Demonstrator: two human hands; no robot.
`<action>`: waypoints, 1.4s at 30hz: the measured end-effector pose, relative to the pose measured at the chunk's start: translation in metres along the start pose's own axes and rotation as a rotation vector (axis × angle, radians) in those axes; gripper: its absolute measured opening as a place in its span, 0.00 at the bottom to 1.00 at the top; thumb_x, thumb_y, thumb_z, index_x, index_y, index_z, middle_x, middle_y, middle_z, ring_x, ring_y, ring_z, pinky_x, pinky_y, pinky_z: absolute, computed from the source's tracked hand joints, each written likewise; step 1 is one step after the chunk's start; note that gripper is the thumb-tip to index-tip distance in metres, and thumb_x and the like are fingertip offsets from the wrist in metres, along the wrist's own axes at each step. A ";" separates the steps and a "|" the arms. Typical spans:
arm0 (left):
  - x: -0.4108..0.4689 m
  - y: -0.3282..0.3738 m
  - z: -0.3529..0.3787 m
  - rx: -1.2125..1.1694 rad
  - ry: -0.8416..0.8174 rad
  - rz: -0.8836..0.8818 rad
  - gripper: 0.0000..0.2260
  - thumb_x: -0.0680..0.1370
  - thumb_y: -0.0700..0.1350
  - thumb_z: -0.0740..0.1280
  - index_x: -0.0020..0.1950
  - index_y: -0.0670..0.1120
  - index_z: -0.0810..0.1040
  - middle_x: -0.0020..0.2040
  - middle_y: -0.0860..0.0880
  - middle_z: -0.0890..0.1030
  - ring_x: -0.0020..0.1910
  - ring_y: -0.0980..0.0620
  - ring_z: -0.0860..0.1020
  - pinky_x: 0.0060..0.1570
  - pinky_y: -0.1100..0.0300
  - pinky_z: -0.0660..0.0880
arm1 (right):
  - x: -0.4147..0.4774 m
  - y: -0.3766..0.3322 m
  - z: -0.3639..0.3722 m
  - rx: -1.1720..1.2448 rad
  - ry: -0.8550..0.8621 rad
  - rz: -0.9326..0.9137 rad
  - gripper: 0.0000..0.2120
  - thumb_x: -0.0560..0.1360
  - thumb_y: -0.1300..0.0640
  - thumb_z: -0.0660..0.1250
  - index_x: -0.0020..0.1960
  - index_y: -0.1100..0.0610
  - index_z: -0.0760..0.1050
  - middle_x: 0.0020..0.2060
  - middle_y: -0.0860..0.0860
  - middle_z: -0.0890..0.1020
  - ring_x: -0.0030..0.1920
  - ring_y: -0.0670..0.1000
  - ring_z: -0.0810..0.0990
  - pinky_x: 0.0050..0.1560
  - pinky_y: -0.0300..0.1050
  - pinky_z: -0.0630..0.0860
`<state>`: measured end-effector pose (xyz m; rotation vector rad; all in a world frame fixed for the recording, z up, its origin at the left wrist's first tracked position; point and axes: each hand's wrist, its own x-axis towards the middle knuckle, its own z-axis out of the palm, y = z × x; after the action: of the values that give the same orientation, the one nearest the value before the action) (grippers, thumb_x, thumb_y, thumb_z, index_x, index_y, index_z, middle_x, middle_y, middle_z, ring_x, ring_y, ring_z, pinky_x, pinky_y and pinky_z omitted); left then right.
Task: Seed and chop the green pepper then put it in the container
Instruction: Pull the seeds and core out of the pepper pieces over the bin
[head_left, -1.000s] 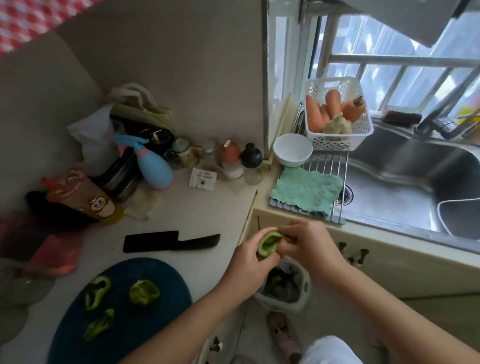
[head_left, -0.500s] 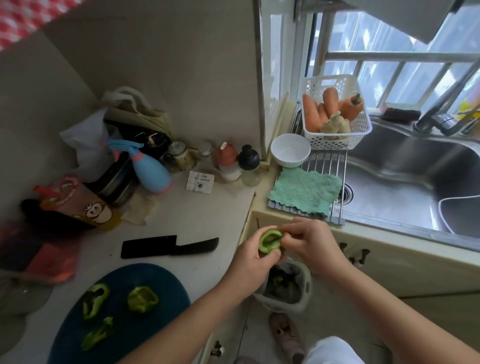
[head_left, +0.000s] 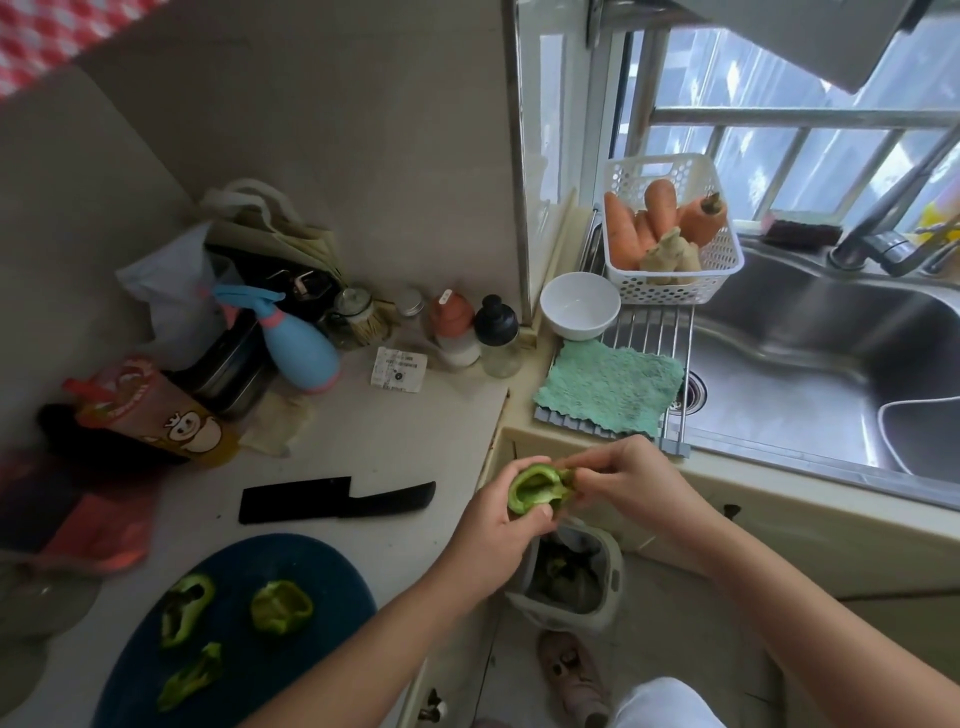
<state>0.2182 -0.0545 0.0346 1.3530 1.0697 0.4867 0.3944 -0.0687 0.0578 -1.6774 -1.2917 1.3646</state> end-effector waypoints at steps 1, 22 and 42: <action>0.002 -0.001 -0.001 0.010 0.008 -0.007 0.17 0.77 0.38 0.64 0.62 0.54 0.72 0.58 0.48 0.78 0.57 0.50 0.79 0.58 0.52 0.77 | 0.000 -0.001 -0.001 -0.011 -0.021 0.000 0.13 0.74 0.64 0.66 0.45 0.47 0.82 0.35 0.48 0.86 0.38 0.46 0.84 0.42 0.37 0.80; 0.011 0.004 0.000 0.049 -0.086 -0.072 0.19 0.73 0.42 0.66 0.58 0.63 0.75 0.56 0.51 0.77 0.56 0.50 0.78 0.56 0.50 0.78 | -0.002 0.006 -0.008 -0.036 -0.017 0.020 0.08 0.69 0.61 0.74 0.45 0.50 0.84 0.34 0.44 0.85 0.36 0.42 0.84 0.38 0.29 0.75; 0.017 0.009 -0.001 -0.716 0.058 -0.392 0.11 0.79 0.36 0.61 0.60 0.39 0.74 0.59 0.33 0.75 0.52 0.36 0.80 0.44 0.54 0.82 | 0.011 0.063 -0.001 -0.284 0.112 0.122 0.04 0.74 0.56 0.71 0.45 0.52 0.84 0.36 0.46 0.85 0.36 0.41 0.82 0.40 0.34 0.75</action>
<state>0.2276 -0.0382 0.0381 0.4891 1.0358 0.5445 0.4143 -0.0792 -0.0018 -2.0230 -1.3879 1.1775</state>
